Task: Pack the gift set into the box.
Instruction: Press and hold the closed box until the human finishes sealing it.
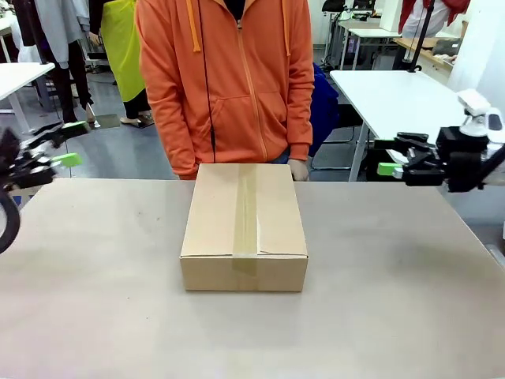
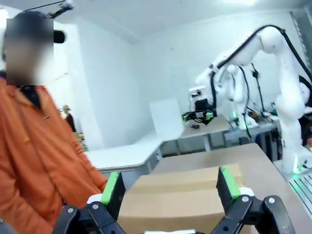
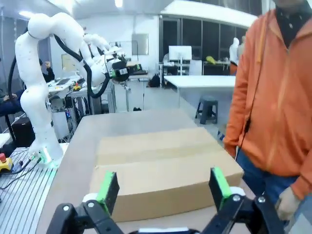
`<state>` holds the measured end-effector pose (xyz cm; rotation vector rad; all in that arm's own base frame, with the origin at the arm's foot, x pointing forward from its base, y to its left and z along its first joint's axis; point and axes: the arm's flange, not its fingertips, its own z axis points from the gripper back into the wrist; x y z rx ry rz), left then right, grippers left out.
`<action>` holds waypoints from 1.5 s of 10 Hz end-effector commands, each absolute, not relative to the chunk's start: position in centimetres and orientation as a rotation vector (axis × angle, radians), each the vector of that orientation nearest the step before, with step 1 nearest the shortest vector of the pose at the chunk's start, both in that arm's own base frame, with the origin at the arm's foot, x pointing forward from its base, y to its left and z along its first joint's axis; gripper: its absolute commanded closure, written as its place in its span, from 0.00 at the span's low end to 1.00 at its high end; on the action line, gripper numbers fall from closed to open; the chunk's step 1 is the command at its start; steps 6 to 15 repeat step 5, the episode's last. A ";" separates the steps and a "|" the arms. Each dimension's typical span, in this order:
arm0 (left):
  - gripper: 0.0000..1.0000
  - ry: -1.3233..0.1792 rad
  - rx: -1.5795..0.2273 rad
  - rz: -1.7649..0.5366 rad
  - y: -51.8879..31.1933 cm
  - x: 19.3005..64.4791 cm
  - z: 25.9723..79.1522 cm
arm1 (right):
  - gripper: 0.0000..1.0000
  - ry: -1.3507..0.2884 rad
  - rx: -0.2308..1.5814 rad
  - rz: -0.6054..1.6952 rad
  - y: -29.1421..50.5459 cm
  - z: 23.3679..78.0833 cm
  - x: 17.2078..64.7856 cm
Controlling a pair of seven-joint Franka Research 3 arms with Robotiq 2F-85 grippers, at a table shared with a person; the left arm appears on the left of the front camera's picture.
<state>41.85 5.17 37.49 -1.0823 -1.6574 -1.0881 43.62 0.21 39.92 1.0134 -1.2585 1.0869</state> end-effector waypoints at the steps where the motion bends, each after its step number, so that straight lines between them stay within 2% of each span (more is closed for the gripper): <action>1: 0.00 -1.612 -1.086 -1.174 2.3 43.0 39.4 | 0.00 -1.152 0.990 1.216 5.3 40.8 45.6; 15: 0.00 -1.612 -1.086 -1.174 2.3 43.0 39.4 | 0.00 -1.152 0.990 1.216 5.3 40.8 45.6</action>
